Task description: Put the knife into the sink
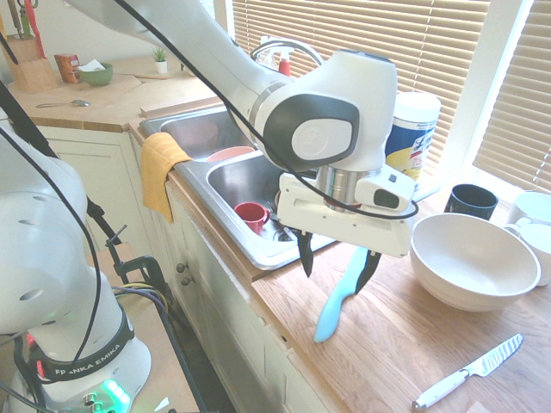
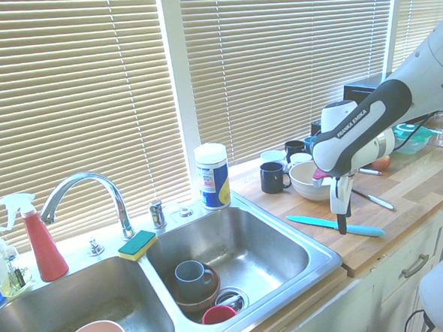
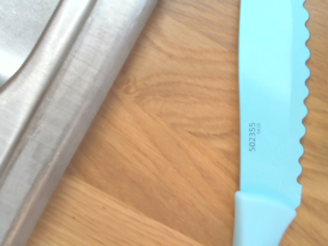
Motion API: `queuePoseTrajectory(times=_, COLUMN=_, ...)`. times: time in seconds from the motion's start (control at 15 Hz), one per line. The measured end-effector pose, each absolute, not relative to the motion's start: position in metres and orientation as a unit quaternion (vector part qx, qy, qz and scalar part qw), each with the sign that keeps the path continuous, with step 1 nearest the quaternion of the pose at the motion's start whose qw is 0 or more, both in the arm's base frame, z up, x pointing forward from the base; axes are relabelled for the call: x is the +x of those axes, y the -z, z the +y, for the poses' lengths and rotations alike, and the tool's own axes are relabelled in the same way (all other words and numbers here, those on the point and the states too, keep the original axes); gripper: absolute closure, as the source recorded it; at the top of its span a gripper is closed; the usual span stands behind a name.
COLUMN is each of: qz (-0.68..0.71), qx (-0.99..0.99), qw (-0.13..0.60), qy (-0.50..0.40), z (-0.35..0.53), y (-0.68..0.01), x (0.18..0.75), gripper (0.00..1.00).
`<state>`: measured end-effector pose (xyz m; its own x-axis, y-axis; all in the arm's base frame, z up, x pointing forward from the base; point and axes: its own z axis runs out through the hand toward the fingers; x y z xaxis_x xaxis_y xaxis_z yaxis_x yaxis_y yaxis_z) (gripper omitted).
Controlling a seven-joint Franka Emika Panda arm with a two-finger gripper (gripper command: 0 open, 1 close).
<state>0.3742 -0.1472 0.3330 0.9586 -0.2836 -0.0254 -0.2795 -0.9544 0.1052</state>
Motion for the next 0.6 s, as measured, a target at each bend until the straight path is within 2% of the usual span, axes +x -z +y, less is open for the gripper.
queuePoseTrajectory(times=0.6, qz=-0.157, qx=0.986, qw=0.043, qy=0.022, z=-0.159, y=-0.311, x=0.375, gripper=0.0)
